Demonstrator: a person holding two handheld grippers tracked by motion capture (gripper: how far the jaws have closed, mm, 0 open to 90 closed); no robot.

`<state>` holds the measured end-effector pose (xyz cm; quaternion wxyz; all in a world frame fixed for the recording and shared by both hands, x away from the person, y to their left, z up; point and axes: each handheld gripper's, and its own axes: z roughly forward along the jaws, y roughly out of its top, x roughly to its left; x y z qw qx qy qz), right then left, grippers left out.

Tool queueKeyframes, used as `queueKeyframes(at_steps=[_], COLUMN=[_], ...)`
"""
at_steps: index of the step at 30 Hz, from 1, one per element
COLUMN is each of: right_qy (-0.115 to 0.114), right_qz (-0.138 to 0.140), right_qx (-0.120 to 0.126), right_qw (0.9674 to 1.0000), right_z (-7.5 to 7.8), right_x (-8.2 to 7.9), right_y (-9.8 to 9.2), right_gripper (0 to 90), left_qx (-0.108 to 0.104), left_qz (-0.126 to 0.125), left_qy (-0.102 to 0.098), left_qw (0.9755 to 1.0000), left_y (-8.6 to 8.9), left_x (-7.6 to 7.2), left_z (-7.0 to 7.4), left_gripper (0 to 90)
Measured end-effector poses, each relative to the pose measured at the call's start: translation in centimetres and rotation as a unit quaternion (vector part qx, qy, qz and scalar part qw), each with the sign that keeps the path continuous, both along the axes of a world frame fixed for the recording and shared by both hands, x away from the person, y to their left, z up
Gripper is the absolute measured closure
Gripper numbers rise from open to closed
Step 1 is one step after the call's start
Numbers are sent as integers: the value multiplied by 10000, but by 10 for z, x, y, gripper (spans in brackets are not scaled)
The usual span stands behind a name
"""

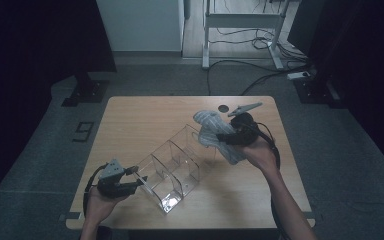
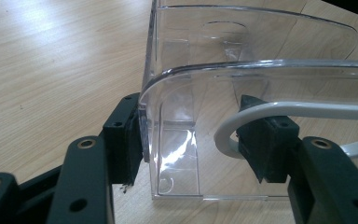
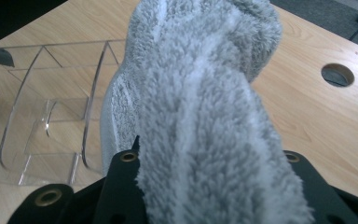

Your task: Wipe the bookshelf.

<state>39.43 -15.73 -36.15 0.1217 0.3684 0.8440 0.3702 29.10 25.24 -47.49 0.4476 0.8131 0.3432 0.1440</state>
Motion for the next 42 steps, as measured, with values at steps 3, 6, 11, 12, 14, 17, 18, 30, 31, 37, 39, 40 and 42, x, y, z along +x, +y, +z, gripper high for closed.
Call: queueKeyframes(at_steps=[3, 6, 11, 12, 14, 17, 18, 30, 31, 37, 39, 40, 42], right_qy=[-7, 21, 28, 35, 35, 50, 56, 228, 222, 164, 152, 147, 144], right_qz=[52, 61, 130, 133, 173, 198, 203, 189, 205, 189, 206, 208, 210], right_qx=[-39, -133, -181, -178, -204, -282, -295, -653, -740, -856, -847, -829, -826], right_qw=[10000, 9999, 9997, 9997, 9996, 9994, 9993, 9974, 9968, 9960, 9961, 9962, 9963], right_z=[3, 5, 5, 5, 4, 1, 0, -26, -27, -30, -30, -31, -31], right_x=[7, 13, 24, 26, 31, 39, 41, 59, 59, 57, 56, 56, 53], right_y=[11, 23, 41, 45, 53, 65, 69, 98, 100, 102, 100, 99, 97], right_gripper=[616, 615, 616, 616, 616, 616, 616, 625, 631, 627, 614, 612, 612], left_qx=[-4, -6, -8, -10, -9, -8, -7, 52, 58, 95, 94, 85, 94], left_qz=[-2, -3, -3, -4, -2, 0, 4, 39, 49, 111, 126, 124, 135], left_qy=[0, -1, -1, -1, 0, 1, 1, -10, -14, 1, 6, 6, 8], left_qw=[10000, 10000, 10000, 10000, 10000, 10000, 10000, 10000, 10000, 9999, 9999, 9999, 9999], left_y=[0, 0, 0, 0, 0, 0, 0, -2, -2, -3, -3, -3, -4], left_x=[0, 0, 0, 0, 0, 0, 0, 0, 0, -1, -1, -1, -1], left_z=[0, 0, 0, 0, 0, 0, 0, 1, 1, 2, 2, 2, 2], left_gripper=[431, 431, 431, 431, 431, 431, 431, 432, 433, 435, 436, 436, 436])
